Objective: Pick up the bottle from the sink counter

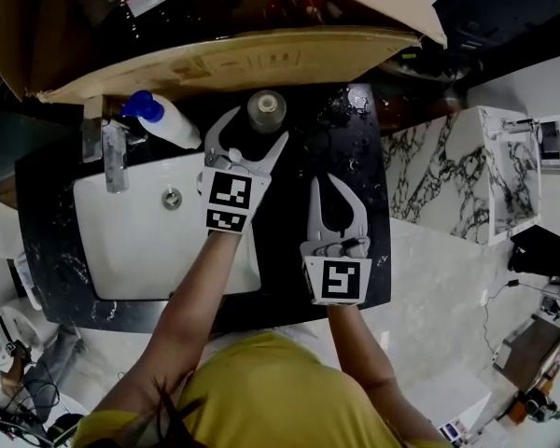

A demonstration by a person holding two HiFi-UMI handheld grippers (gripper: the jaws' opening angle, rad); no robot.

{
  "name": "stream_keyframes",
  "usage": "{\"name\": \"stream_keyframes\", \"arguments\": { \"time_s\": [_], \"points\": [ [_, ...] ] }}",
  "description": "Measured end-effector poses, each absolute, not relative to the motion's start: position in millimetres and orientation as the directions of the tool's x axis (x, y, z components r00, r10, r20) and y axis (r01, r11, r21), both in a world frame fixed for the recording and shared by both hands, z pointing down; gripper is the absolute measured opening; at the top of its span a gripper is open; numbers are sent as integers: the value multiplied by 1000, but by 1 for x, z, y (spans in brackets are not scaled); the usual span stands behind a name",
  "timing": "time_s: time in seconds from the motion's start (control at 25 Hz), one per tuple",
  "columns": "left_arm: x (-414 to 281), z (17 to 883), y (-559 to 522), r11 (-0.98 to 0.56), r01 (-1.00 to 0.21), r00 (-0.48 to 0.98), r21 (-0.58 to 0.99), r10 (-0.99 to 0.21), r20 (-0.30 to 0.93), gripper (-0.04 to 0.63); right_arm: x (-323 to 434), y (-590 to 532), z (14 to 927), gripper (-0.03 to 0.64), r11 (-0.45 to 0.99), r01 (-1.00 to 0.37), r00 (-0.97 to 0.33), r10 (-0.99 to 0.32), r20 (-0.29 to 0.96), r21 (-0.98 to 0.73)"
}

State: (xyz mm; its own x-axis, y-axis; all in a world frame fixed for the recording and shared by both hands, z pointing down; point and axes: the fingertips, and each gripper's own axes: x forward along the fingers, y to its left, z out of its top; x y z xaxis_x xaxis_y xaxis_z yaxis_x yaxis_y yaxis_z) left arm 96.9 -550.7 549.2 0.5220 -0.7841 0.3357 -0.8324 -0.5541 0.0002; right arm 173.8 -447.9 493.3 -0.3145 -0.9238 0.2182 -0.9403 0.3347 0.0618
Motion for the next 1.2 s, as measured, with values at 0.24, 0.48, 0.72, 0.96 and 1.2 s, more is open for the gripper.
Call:
{"name": "stream_keyframes", "arguments": {
  "time_s": [0.24, 0.48, 0.72, 0.96, 1.2],
  "points": [
    [103, 558, -569, -556, -831, 512, -6, -769, 383, 344, 180, -450, 495, 17, 322, -945, -302, -927, 222, 58],
    [107, 562, -576, -563, -826, 517, -1, -759, 395, 337, 185, -452, 493, 18, 309, -949, -289, -930, 225, 57],
    [108, 562, -574, -578, -816, 523, -18, -752, 400, 333, 187, -448, 483, 17, 303, -951, -285, -936, 207, 63],
    [110, 547, -555, -596, -802, 540, -35, -749, 384, 331, 191, -433, 465, 17, 287, -955, -270, -945, 184, 73],
    [113, 508, -511, -621, -783, 578, -26, -743, 337, 331, 204, -411, 456, 15, 245, -966, -229, -959, 170, 82]
  ]
}}
